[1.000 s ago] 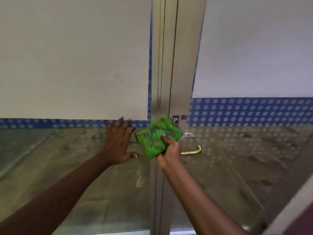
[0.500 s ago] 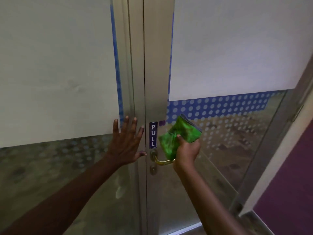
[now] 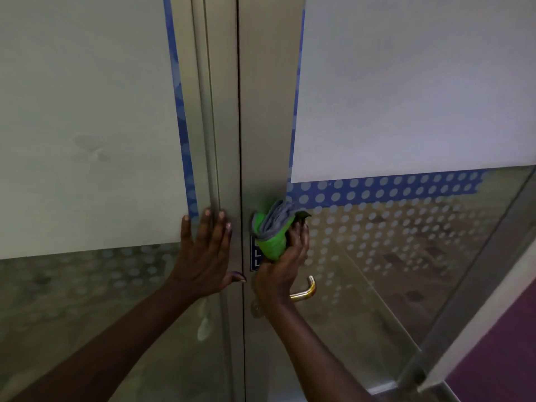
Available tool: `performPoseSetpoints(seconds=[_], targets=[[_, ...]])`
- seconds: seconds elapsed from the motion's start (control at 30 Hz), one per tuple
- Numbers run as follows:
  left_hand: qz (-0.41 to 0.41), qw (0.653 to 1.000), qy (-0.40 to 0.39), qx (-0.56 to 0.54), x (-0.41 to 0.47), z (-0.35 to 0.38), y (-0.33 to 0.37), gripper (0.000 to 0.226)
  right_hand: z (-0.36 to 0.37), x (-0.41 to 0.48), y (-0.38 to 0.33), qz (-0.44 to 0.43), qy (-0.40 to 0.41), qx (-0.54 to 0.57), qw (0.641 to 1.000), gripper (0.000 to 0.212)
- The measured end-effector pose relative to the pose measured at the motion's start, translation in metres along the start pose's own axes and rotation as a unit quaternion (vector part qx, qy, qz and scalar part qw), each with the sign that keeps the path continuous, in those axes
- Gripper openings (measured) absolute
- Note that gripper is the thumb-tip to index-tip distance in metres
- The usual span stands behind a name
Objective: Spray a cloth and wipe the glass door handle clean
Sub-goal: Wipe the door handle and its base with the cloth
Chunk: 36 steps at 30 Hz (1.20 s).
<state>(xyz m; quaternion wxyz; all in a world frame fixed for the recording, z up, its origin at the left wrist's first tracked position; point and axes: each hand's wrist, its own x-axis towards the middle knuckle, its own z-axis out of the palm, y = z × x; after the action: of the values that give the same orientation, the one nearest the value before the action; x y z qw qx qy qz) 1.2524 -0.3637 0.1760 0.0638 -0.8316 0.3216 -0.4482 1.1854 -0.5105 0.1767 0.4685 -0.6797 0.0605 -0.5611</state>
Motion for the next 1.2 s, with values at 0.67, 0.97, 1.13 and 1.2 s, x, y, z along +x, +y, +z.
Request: performPoseSetpoints(seconds=[0.67,0.97,1.13,1.2], targets=[[0.011,0.994,0.08,0.079,0.002,0.019,0.004,0.114,-0.005,-0.001,0.071,-0.286,-0.164,-0.307,0.893,0.073],[0.01,0.994,0.077,0.077,0.001,0.021,0.002,0.113,-0.042,0.01,0.032,0.015,-0.232,-0.181,0.956,0.064],[0.013,0.994,0.074,0.079,0.0,0.022,0.0,0.11,-0.068,0.041,0.0,0.434,-0.038,0.125,0.891,0.016],[0.016,0.994,0.077,0.081,0.0,0.022,0.0,0.111,-0.068,0.044,-0.006,0.405,0.029,0.104,0.908,0.016]])
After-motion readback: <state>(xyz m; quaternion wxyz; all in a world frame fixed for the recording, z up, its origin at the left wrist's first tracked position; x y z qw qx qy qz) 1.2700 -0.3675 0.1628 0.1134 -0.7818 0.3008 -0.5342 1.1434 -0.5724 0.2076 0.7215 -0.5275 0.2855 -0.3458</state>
